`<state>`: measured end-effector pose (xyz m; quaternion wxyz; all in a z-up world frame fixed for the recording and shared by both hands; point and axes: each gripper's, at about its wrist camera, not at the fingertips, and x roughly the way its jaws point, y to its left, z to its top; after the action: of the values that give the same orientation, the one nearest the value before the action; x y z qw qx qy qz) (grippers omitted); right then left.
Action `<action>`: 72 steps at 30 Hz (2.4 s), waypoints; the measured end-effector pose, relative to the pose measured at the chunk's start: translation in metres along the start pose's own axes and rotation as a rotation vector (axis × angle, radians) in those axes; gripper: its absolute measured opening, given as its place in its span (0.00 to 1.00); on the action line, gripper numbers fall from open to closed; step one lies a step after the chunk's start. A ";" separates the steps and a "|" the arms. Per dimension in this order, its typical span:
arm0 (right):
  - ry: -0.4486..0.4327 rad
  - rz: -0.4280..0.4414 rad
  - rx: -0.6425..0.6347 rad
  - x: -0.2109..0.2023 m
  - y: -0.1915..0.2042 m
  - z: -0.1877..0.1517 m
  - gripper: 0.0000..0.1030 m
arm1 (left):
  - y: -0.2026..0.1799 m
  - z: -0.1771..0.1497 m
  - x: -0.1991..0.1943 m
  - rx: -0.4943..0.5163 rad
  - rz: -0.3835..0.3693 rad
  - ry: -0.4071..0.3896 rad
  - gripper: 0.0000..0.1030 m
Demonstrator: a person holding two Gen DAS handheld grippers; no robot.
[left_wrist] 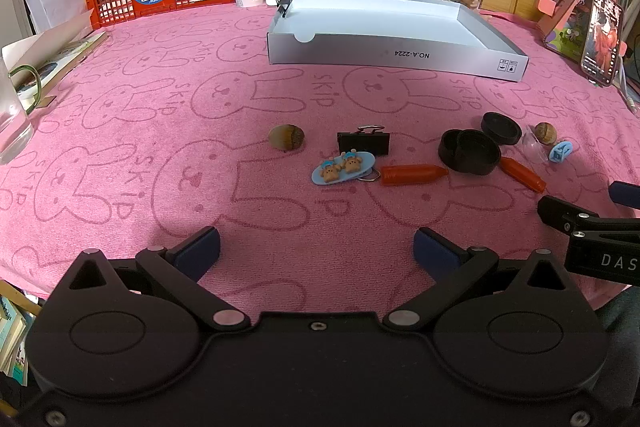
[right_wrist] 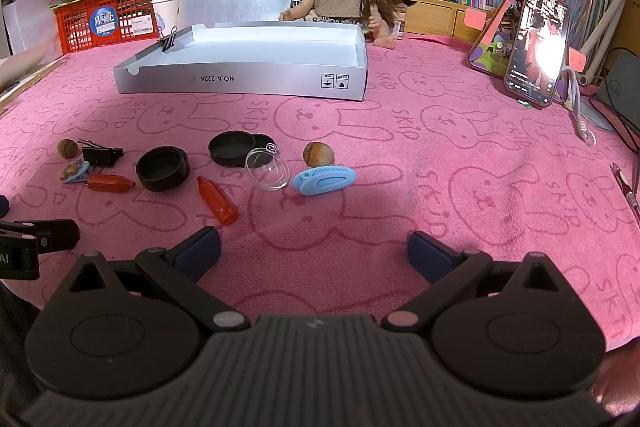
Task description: Organize rigid objects
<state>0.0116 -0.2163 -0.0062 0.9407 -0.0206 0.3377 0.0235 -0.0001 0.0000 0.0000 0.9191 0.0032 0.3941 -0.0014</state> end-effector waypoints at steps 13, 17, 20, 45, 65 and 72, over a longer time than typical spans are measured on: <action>0.000 0.000 0.000 0.000 0.000 0.000 1.00 | 0.000 0.000 0.000 0.000 0.000 0.000 1.00; 0.000 0.000 0.000 0.000 0.000 0.000 1.00 | 0.000 0.000 0.000 0.000 0.000 0.000 1.00; 0.000 0.000 0.000 0.000 0.001 0.000 1.00 | 0.000 0.000 0.000 0.000 0.000 0.000 1.00; -0.001 0.000 0.000 -0.001 0.001 0.000 1.00 | 0.000 0.000 0.000 0.000 0.000 -0.001 1.00; -0.042 0.003 0.004 -0.003 0.001 -0.006 1.00 | 0.005 -0.001 0.000 0.031 -0.030 -0.020 1.00; -0.065 0.033 0.002 -0.005 -0.002 -0.007 1.00 | 0.006 0.002 0.001 0.005 -0.025 -0.014 0.97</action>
<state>0.0034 -0.2185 -0.0085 0.9507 -0.0133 0.3072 0.0391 0.0021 0.0055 0.0011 0.9218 0.0005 0.3874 -0.0141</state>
